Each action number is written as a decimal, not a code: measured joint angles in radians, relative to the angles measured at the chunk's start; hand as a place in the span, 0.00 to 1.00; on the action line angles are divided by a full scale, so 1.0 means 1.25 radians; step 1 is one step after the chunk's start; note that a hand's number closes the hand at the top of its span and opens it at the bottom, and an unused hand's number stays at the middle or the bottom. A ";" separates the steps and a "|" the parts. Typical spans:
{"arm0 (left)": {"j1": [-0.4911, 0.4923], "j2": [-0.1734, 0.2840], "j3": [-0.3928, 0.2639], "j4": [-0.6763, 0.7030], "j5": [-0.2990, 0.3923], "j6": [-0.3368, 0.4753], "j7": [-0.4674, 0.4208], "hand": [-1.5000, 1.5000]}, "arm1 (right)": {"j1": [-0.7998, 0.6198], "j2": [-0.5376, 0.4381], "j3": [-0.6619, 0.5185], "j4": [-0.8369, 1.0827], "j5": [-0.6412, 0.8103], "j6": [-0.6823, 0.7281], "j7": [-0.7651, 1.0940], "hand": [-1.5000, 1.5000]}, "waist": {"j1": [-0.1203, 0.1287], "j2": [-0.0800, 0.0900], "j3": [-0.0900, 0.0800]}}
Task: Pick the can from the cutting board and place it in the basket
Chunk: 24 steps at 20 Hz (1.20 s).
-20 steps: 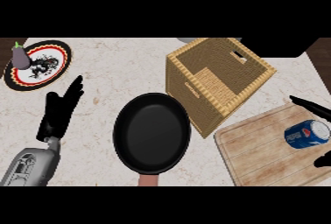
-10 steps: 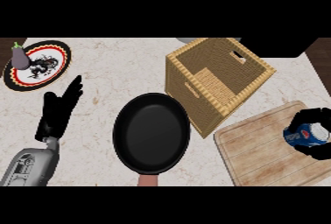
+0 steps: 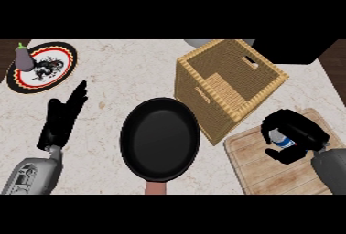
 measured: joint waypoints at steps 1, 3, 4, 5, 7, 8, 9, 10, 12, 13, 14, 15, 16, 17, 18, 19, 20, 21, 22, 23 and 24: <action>-0.001 0.000 -0.002 0.002 0.000 -0.003 0.000 0.50 | -0.009 0.024 0.028 -0.017 0.029 -0.004 0.041 1.00 | 0.004 -0.001 -0.001; -0.007 -0.003 -0.009 0.003 -0.002 -0.005 0.005 0.50 | -0.029 0.081 0.084 -0.045 0.088 -0.009 0.132 1.00 | 0.012 -0.002 0.000; -0.007 -0.005 -0.009 0.005 -0.002 -0.005 0.005 0.50 | -0.038 0.109 0.111 -0.063 0.118 -0.009 0.180 1.00 | 0.012 -0.003 0.000; -0.009 -0.005 -0.011 0.007 -0.004 -0.006 0.005 0.50 | -0.047 0.139 0.138 -0.080 0.147 -0.007 0.228 1.00 | 0.011 -0.005 0.000; -0.013 -0.003 -0.007 0.012 -0.002 -0.007 0.009 0.50 | -0.067 0.212 0.190 -0.118 0.201 0.000 0.330 1.00 | 0.006 -0.006 0.002; -0.015 -0.002 -0.004 0.015 0.000 -0.007 0.009 0.50 | -0.070 0.259 0.212 -0.134 0.219 0.006 0.386 1.00 | 0.004 -0.006 0.003; -0.015 -0.003 -0.003 0.017 -0.001 -0.005 0.007 0.50 | -0.069 0.301 0.233 -0.152 0.226 0.016 0.441 1.00 | 0.001 -0.005 0.004; -0.017 -0.002 -0.001 0.014 0.000 -0.006 0.009 0.50 | -0.066 0.334 0.253 -0.171 0.221 0.025 0.496 1.00 | 0.001 -0.004 0.006; -0.019 -0.001 -0.001 0.011 0.000 -0.006 0.013 0.50 | -0.062 0.382 0.294 -0.224 0.194 0.039 0.603 1.00 | 0.002 -0.002 0.008; -0.014 -0.002 -0.001 0.014 -0.002 -0.005 0.006 0.50 | -0.058 0.398 0.314 -0.256 0.174 0.037 0.652 1.00 | 0.002 0.000 0.009; -0.014 -0.001 0.002 0.018 -0.002 -0.005 0.004 0.50 | -0.057 0.411 0.335 -0.289 0.152 0.034 0.703 1.00 | 0.002 0.001 0.010; -0.014 0.000 0.002 0.016 -0.001 -0.008 0.006 0.50 | -0.058 0.421 0.355 -0.326 0.130 0.029 0.751 1.00 | 0.002 0.001 0.010; -0.014 -0.003 0.000 0.016 -0.002 -0.007 0.005 0.50 | -0.058 0.429 0.371 -0.363 0.102 0.018 0.794 1.00 | 0.003 0.002 0.011; -0.016 -0.005 -0.001 0.018 -0.002 -0.007 0.006 0.50 | -0.062 0.435 0.381 -0.401 0.072 0.006 0.834 1.00 | 0.003 0.003 0.011; -0.016 -0.008 -0.002 0.019 -0.003 -0.004 0.005 0.50 | -0.070 0.440 0.388 -0.436 0.046 -0.011 0.876 1.00 | 0.003 0.003 0.012; -0.014 -0.011 -0.005 0.014 -0.005 -0.003 0.006 0.50 | -0.082 0.444 0.389 -0.475 0.020 -0.022 0.921 1.00 | 0.004 0.003 0.012; -0.015 -0.009 -0.003 0.017 -0.006 -0.002 0.004 0.50 | -0.096 0.447 0.393 -0.515 0.000 -0.035 0.965 1.00 | 0.002 0.003 0.012; -0.018 -0.006 0.001 0.017 -0.003 -0.006 0.004 0.50 | -0.116 0.449 0.395 -0.553 -0.017 -0.049 1.009 1.00 | 0.001 0.003 0.012; -0.017 -0.004 0.004 0.017 0.000 -0.010 0.004 0.50 | -0.142 0.451 0.394 -0.584 -0.032 -0.064 1.058 1.00 | 0.002 0.003 0.012; -0.022 -0.005 0.003 0.016 -0.001 -0.008 0.009 0.50 | -0.173 0.453 0.396 -0.612 -0.041 -0.077 1.109 1.00 | 0.001 0.003 0.012; -0.021 -0.002 0.007 0.018 0.001 -0.012 0.008 0.50 | -0.206 0.454 0.398 -0.639 -0.050 -0.087 1.162 1.00 | 0.001 0.003 0.012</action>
